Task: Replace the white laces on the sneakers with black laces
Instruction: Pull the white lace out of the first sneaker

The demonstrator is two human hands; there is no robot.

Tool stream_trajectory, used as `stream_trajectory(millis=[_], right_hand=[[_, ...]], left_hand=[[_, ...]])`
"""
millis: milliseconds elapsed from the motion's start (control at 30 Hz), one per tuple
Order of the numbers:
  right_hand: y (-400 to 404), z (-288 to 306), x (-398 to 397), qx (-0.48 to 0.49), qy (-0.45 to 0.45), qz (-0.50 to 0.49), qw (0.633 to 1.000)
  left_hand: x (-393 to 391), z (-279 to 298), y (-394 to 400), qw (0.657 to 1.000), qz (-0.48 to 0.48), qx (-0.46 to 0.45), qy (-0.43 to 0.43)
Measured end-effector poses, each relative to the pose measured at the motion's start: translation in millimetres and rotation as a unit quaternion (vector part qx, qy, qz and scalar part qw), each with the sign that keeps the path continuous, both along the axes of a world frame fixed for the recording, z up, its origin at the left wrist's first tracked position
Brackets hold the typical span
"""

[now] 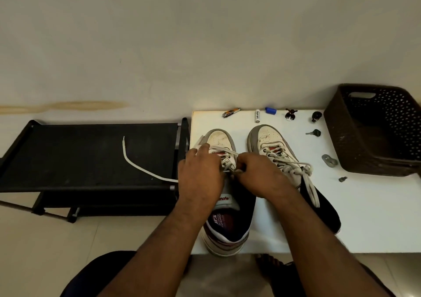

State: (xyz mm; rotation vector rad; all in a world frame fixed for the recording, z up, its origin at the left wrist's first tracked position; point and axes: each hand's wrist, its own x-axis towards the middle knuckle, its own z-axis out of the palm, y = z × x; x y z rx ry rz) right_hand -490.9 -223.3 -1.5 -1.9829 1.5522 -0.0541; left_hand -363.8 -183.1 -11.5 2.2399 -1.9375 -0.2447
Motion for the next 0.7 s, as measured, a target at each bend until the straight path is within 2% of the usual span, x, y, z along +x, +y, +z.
stream_trajectory(millis=[67,100,167,233,300,367,467,633,700], right_hand=[[0.0,1.4,-1.3,0.006,-0.002,-0.009,1.000],[-0.3,1.7,-2.3,0.012,-0.003,-0.014,1.000],[-1.4,1.3,-4.1,0.026,-0.008,-0.024,0.999],[-2.6,1.3,-5.2,0.036,-0.014,-0.025,0.999],[-3.1,1.4,-4.9,0.037,-0.011,-0.017,0.999],[-2.0,1.3,-3.7,0.031,-0.006,-0.010,0.999],[0.4,1.8,-1.6,0.019,-0.002,0.000,1.000],[-0.5,1.1,-2.8,0.023,-0.005,-0.009,1.000],[0.2,-0.4,-1.9,0.023,-0.001,-0.007,1.000]], left_hand=[[2.4,0.4,-0.8,0.999,-0.002,-0.015,0.035],[5.6,0.0,-1.6,0.996,0.014,-0.026,0.084],[18.1,1.9,-3.4,0.971,0.092,-0.036,0.217],[35.7,0.7,-5.9,0.942,0.155,-0.044,0.294],[46.8,0.1,-7.0,0.939,0.139,-0.052,0.310],[43.5,0.8,-6.9,0.940,0.069,-0.009,0.335],[23.4,-0.3,-5.4,0.946,0.011,0.084,0.312],[18.8,4.1,-8.1,0.981,0.022,0.083,0.172],[19.7,5.2,-6.9,0.980,0.007,0.095,0.174]])
